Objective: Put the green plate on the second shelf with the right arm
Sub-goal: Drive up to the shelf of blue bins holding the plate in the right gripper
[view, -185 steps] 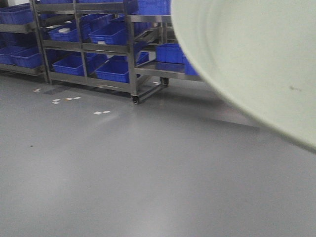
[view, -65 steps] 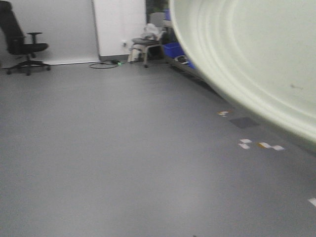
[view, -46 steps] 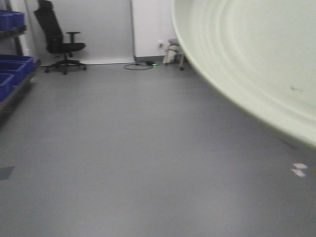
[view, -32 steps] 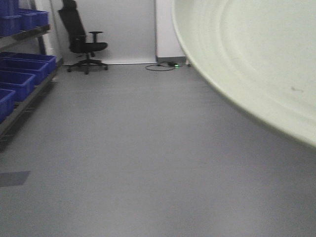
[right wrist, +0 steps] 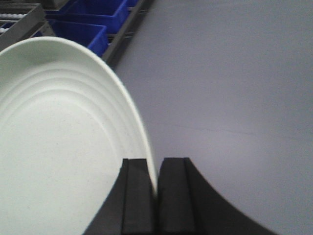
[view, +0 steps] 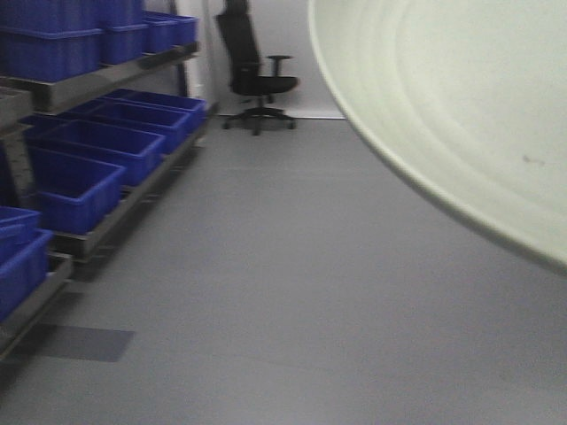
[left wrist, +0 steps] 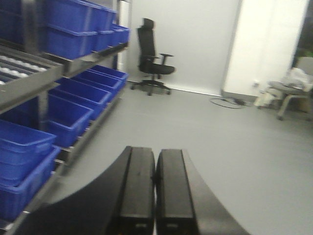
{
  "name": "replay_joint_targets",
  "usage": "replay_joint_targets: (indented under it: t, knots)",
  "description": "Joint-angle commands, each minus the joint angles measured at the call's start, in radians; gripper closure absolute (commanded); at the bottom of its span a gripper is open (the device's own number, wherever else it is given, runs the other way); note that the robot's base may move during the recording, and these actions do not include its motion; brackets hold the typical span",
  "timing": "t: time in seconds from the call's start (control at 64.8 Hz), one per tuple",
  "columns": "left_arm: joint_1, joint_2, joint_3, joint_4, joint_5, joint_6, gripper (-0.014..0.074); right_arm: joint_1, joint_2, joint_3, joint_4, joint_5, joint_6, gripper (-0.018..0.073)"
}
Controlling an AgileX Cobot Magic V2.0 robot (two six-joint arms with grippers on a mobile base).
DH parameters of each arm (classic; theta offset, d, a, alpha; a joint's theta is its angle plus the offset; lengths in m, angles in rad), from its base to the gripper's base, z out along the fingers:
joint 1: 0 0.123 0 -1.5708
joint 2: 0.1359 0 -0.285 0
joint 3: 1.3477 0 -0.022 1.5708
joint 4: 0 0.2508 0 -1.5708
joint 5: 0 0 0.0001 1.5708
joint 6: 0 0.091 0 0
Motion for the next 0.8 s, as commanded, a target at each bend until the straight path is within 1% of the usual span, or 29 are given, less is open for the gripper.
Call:
replay_joint_targets:
  t: [0.0,0.787]
  knots:
    - [-0.006,-0.018,0.041,-0.008,-0.089,-0.003,0.0466,-0.005,0.011,-0.028,0.006,-0.112,0.003,0.0512]
    - [-0.006,-0.018,0.041,-0.008,-0.089,-0.003,0.0466,-0.005,0.011,-0.027,0.006,-0.112,0.003,0.0512]
